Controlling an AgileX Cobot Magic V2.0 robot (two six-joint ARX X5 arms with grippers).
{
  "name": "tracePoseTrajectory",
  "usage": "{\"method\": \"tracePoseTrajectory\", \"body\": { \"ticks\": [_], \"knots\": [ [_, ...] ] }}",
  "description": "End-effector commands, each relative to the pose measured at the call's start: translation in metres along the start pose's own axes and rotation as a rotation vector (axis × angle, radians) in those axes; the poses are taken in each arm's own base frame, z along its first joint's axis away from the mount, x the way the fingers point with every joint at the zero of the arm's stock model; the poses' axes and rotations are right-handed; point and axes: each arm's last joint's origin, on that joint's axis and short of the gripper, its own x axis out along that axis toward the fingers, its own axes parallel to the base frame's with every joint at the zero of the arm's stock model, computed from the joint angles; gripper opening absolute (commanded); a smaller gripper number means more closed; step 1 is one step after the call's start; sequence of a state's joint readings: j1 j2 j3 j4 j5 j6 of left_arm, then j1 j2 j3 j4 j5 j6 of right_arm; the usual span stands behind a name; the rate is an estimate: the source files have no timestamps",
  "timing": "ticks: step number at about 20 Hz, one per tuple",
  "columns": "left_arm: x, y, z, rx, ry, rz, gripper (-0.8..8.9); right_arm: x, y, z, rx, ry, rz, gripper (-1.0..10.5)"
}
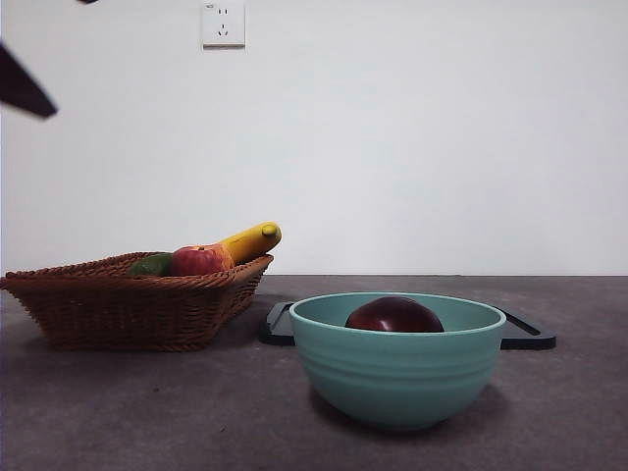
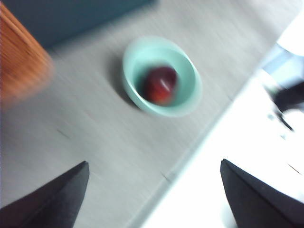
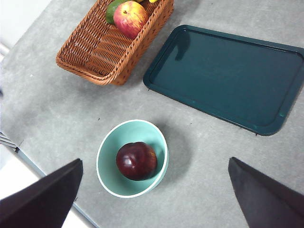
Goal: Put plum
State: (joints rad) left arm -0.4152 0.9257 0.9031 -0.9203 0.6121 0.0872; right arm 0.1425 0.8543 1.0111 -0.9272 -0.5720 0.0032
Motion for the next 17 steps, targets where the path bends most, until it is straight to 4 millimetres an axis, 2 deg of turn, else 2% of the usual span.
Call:
{"method": "tracePoseTrajectory", "body": {
  "ticks": [1, 17],
  "knots": [
    [0.0008, -0.0013, -0.0001, 0.002, 0.001, -0.029, 4.36, -0.0019, 0.0019, 0.0049, -0.02, -0.015, 0.003, 4.9],
    [0.0007, -0.0012, 0.0018, 0.014, -0.016, -0.028, 4.36, 0.0005, 0.0016, 0.0035, 0.012, 0.013, 0.011, 4.9]
  ]
}}
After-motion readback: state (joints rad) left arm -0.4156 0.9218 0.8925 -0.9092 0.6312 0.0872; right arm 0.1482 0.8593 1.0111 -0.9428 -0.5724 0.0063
